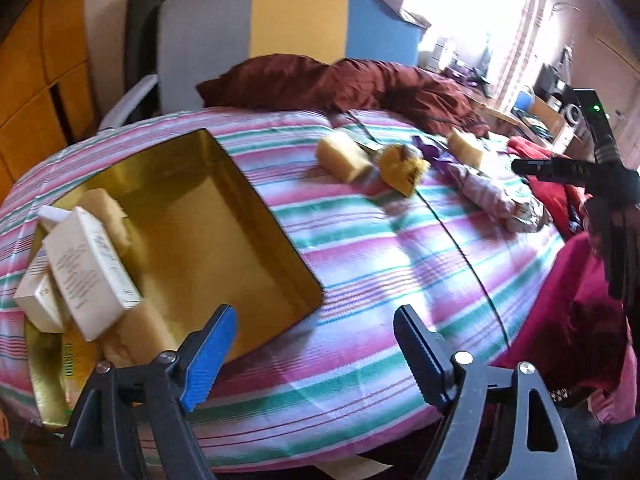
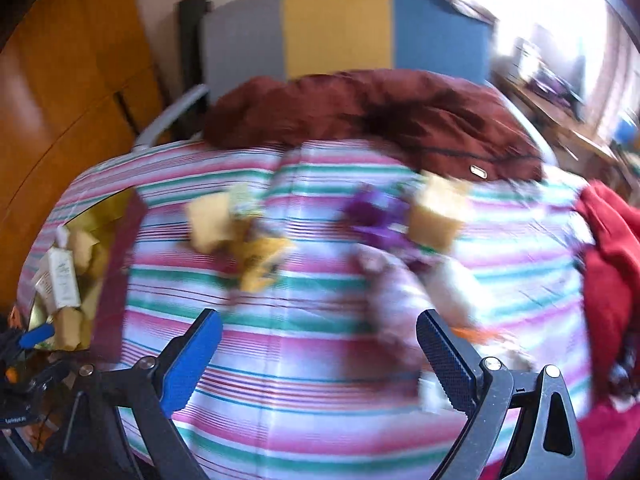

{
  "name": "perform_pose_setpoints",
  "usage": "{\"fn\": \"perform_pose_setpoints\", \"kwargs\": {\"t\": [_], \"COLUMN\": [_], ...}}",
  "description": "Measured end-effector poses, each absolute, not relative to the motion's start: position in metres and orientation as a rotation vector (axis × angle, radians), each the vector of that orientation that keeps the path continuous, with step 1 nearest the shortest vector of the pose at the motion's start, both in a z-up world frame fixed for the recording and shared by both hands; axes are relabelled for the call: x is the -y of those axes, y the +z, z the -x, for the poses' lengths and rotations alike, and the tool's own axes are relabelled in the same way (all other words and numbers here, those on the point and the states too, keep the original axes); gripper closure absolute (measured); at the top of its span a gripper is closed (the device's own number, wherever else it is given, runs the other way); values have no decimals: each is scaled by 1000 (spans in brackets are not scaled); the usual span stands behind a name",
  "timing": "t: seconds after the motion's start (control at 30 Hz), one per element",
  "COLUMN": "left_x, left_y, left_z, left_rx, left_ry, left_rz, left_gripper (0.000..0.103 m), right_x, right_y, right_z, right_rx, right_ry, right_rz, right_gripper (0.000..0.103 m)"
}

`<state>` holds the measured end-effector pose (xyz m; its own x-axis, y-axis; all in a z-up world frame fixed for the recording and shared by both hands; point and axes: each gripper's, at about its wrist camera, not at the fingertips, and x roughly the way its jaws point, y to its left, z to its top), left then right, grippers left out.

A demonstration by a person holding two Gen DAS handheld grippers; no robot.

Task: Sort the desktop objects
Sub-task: 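Move both tools to the pile and lower the right tool onto the orange Muffin packet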

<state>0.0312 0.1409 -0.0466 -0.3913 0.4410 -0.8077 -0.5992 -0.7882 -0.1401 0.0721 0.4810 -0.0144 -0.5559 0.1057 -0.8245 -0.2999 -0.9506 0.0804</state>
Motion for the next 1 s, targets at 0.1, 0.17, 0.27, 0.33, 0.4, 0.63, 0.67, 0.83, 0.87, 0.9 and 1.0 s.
{"fn": "perform_pose_setpoints", "kwargs": {"t": [0.1,0.17,0.27,0.33,0.4,0.63,0.67,0.83,0.87,0.9,1.0], "left_x": [-148,-150,-153,-153,-155,-165,-167,-182,-186,-192,-206], "left_y": [-51,-53,-57,-59,-58,-57,-57,-58,-59,-60,-58], "left_z": [-34,-35,-32,-31,-30,-26,-24,-19,-17,-16,-15], "left_rx": [-232,-210,-165,-147,-144,-149,-140,-91,-74,-67,-62], "left_ry": [2143,2098,2053,2046,2048,2027,2014,1947,1926,1907,1866], "left_rz": [1210,1227,1268,1277,1277,1294,1302,1336,1351,1362,1364], "left_gripper": [21,21,21,21,21,22,22,23,23,23,24], "right_x": [-524,-549,-580,-589,-596,-597,-597,-595,-594,-593,-591], "right_y": [-15,-19,-34,-42,-53,-76,-80,-91,-91,-90,-90], "right_z": [-91,-99,-106,-107,-106,-95,-93,-91,-91,-91,-92], "right_rx": [-440,-519,-598,-617,-632,-697,-686,-679,-678,-672,-664], "right_ry": [2446,2368,2245,2215,2184,2168,2155,2136,2145,2152,2154], "right_rz": [1309,1301,1352,1395,1441,1537,1553,1596,1601,1606,1605], "right_gripper": [5,5,5,5,5,5,5,13,15,16,19]}}
